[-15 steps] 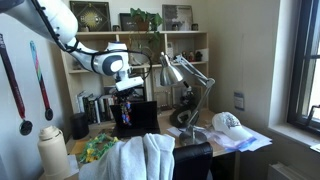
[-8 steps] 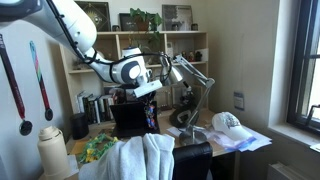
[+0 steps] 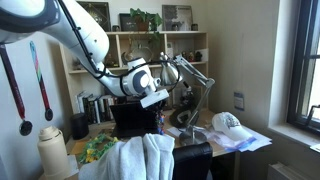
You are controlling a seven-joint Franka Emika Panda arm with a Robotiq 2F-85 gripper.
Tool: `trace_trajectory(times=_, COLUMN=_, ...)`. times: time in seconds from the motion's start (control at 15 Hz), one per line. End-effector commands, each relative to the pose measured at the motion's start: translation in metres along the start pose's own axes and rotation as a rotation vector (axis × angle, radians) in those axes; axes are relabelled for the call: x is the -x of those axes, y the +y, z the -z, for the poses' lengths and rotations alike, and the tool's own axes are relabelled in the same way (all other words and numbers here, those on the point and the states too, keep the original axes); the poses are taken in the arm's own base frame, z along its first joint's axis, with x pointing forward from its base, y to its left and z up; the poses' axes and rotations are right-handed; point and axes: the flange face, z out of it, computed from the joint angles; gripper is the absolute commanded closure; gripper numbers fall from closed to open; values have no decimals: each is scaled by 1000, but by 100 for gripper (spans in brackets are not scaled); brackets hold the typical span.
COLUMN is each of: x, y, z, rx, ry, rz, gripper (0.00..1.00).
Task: Move the colorful object from left to right.
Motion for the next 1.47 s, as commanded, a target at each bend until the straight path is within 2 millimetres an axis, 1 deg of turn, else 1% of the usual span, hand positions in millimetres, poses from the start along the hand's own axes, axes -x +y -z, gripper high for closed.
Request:
trace_trajectory(times=0.0, x=10, y=7, z=-14, rx=42, ry=-29, rz=-60, gripper=98)
trace_trajectory(times=0.2, x=21, y=9, z=-25, rx=56, ry=-65, rz=-101, gripper=97)
trace_trajectory(times=0.27, x=23, y=9, z=-28, rx=60, ry=-73, rz=-110, gripper=85)
trace_trajectory(times=0.33, x=24, y=9, z=-30, rx=64, ry=-82, rz=-119, gripper=70)
trace_trajectory(times=0.53, x=23, y=7, z=-29, rx=72, ry=-91, rz=-139, gripper=49)
trace_trajectory(times=0.67, x=21, y=3, z=-24, rx=66, ry=-91, rz=-142, gripper=34)
trace_trajectory(times=0.87, x=15, y=-5, z=-13, rx=38, ry=-89, rz=-125, gripper=10)
trace_trajectory(times=0.93, x=12, y=-9, z=-7, rx=35, ry=-87, rz=-116, gripper=4)
trace_trajectory(times=1.0, x=10, y=-11, z=1, rx=44, ry=-85, rz=-111, gripper=0)
trace_trajectory(times=1.13, x=5, y=-17, z=21, rx=43, ry=-81, rz=-105, gripper=0)
trace_trajectory(times=1.27, x=1, y=-25, z=46, rx=31, ry=-71, rz=-94, gripper=0)
trace_trajectory(times=1.4, x=-1, y=-38, z=74, rx=10, ry=-49, rz=-77, gripper=0)
